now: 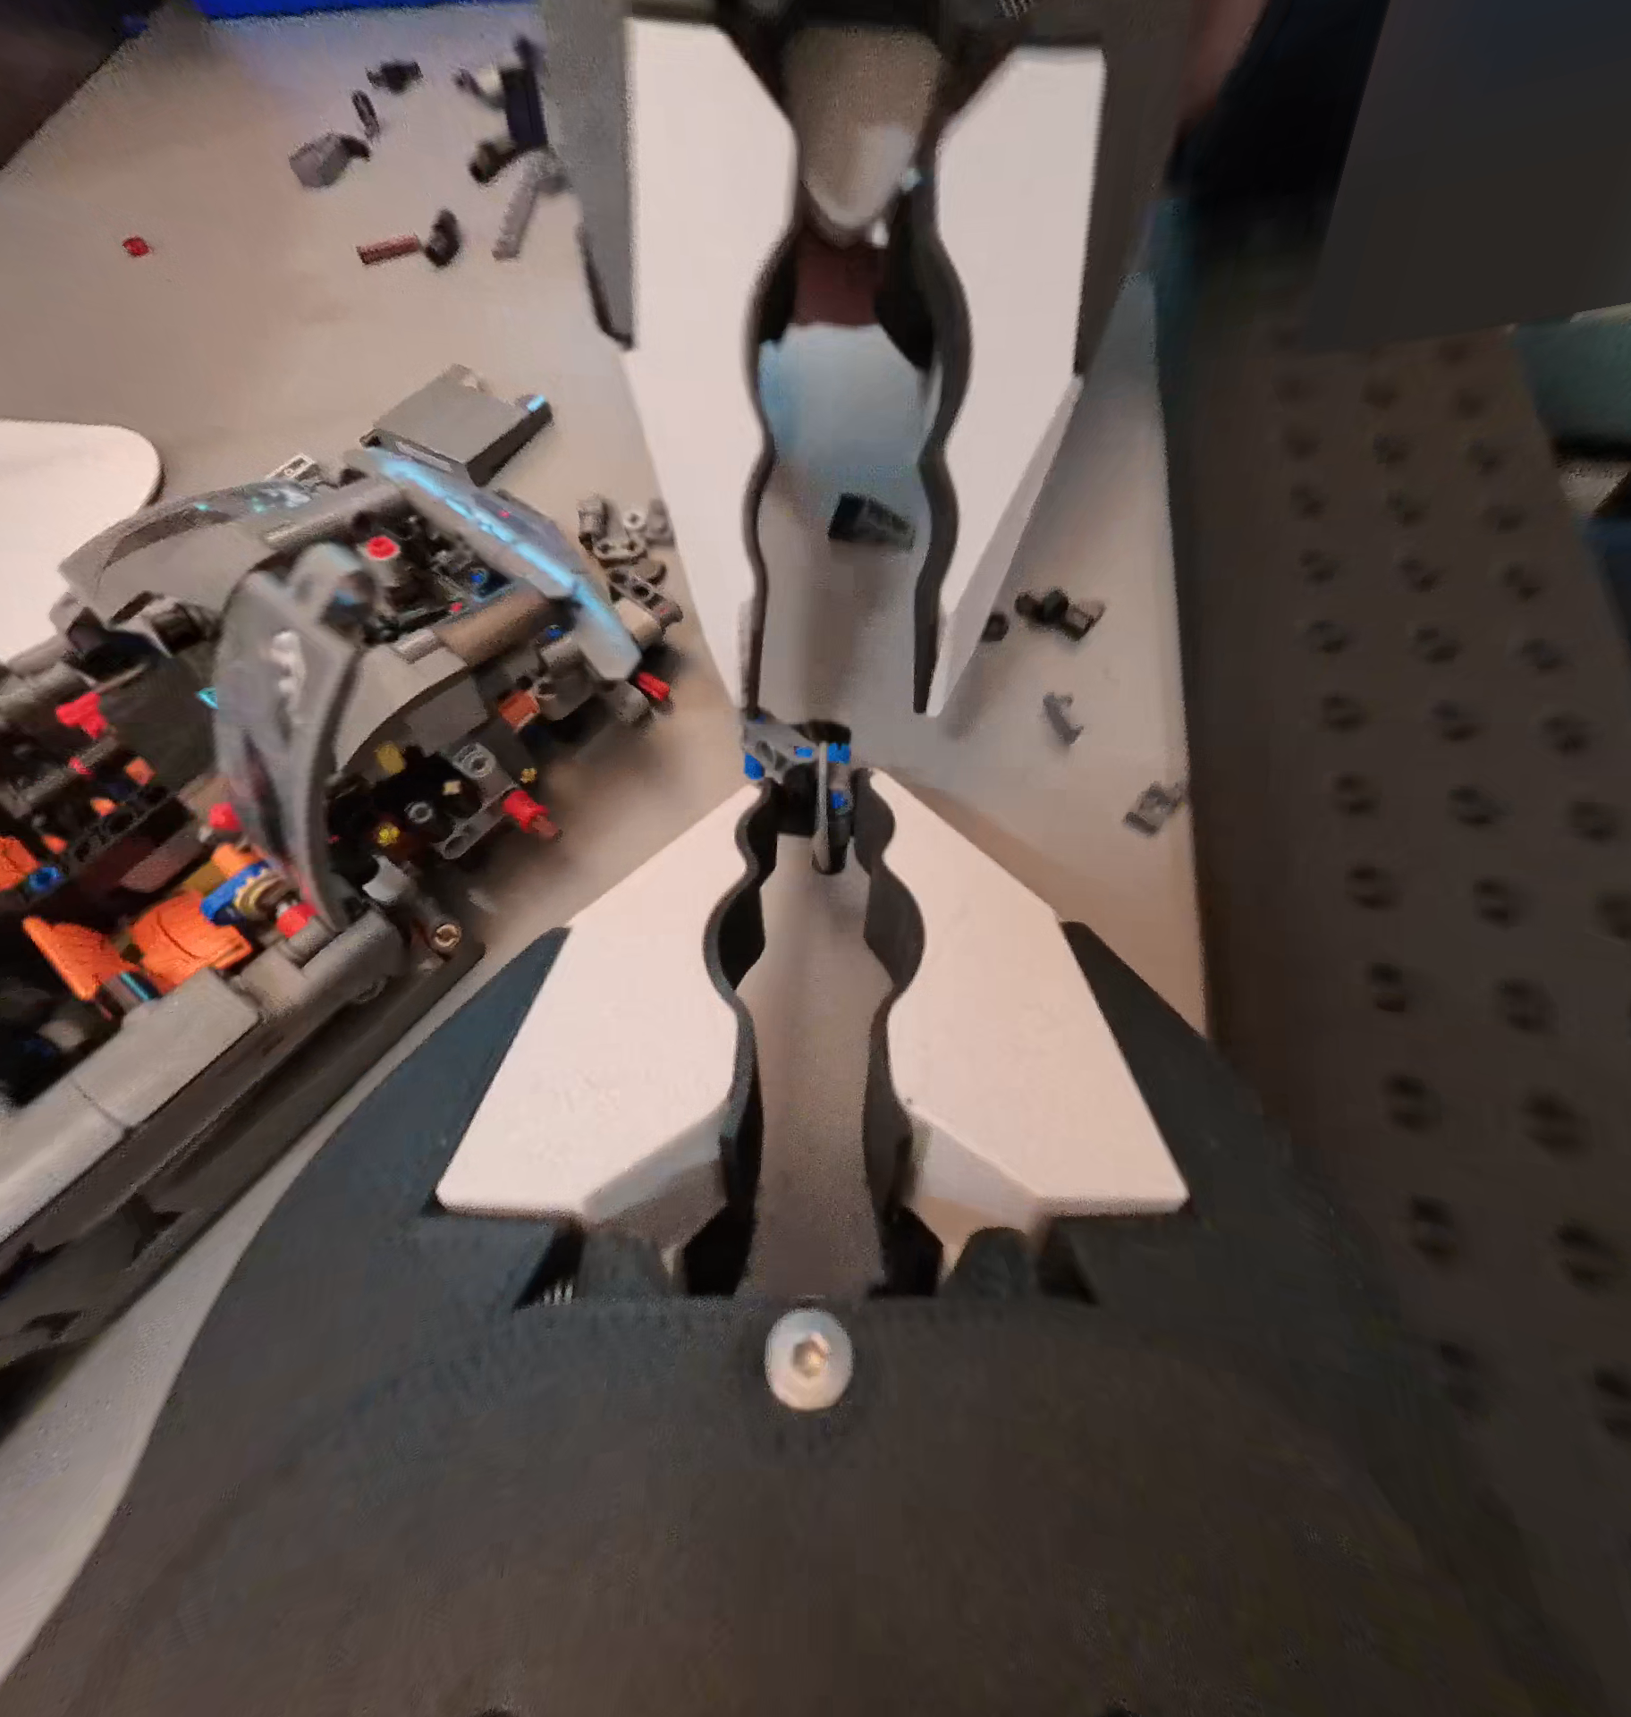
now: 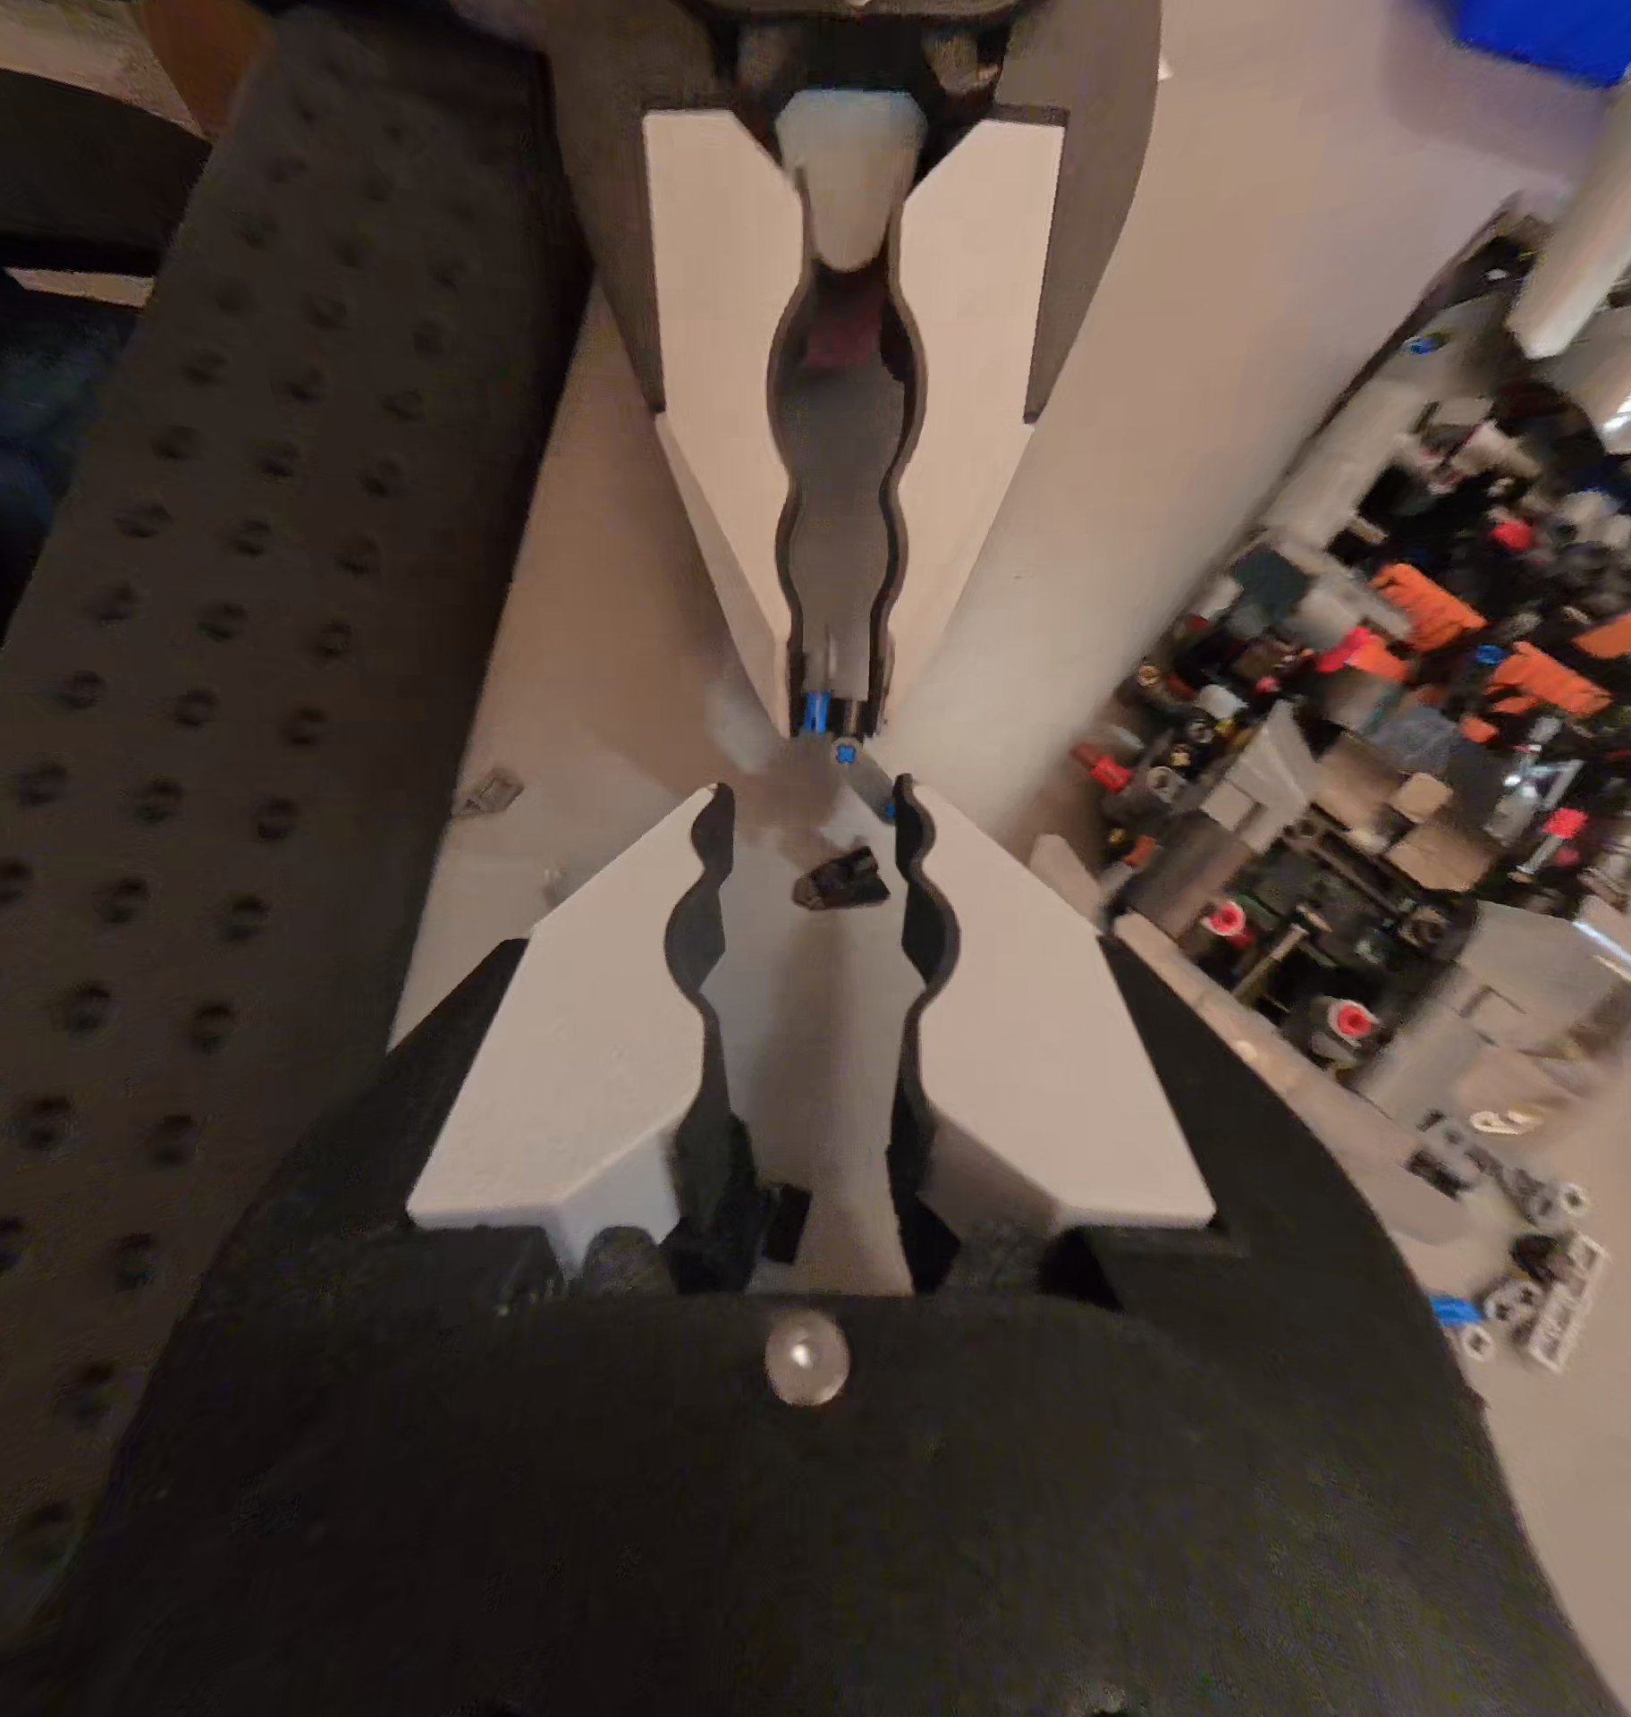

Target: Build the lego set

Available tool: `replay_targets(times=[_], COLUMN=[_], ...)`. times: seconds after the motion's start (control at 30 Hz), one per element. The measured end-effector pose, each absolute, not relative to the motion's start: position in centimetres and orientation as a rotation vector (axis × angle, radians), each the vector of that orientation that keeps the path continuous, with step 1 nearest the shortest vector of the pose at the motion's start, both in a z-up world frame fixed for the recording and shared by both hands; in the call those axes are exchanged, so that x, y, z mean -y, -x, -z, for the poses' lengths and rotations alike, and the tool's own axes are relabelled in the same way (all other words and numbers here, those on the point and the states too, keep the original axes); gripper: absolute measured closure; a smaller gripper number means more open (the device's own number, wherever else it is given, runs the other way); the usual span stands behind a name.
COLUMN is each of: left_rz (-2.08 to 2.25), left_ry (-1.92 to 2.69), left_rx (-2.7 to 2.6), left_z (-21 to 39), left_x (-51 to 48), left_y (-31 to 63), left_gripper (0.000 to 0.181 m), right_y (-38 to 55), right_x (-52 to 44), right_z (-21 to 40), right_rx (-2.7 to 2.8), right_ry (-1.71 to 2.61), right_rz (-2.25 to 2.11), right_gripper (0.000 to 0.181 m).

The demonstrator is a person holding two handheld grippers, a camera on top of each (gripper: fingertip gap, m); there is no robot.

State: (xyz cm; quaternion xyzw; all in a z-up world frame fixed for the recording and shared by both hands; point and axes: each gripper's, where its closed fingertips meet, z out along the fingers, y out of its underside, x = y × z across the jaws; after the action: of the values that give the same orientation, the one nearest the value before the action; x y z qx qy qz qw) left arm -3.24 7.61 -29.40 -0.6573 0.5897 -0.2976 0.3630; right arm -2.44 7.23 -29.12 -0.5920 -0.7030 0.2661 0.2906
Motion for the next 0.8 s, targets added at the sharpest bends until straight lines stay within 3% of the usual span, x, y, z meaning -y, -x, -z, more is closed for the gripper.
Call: replay_targets(times=[0.23,0.47,0.6,0.8], left_rz=[1.115,1.503,1.679,1.756], left_ry=[1.734,1.583,1.545,1.471], left_rx=[-1.375,-1.149,-1.085,-1.051], left_z=[27.6,22.7,21.9,20.9], left_x=[-7.5,-7.6,-7.4,-7.4], left_y=[3.1,3.6,3.6,3.9], left_gripper=[0.168,0.169,0.169,0.167], right_y=[2.4,3.2,4.0,4.1], right_x=[-8.5,-9.4,-9.2,-8.2], right_z=[29.3,26.4,25.3,23.7], right_rx=[1.855,1.738,1.681,1.623], right_ry=[1.545,1.397,1.395,1.410], right_rz=[-0.539,-0.453,-0.504,-0.724], right_gripper=[0.152,0.140,0.166,0.175])
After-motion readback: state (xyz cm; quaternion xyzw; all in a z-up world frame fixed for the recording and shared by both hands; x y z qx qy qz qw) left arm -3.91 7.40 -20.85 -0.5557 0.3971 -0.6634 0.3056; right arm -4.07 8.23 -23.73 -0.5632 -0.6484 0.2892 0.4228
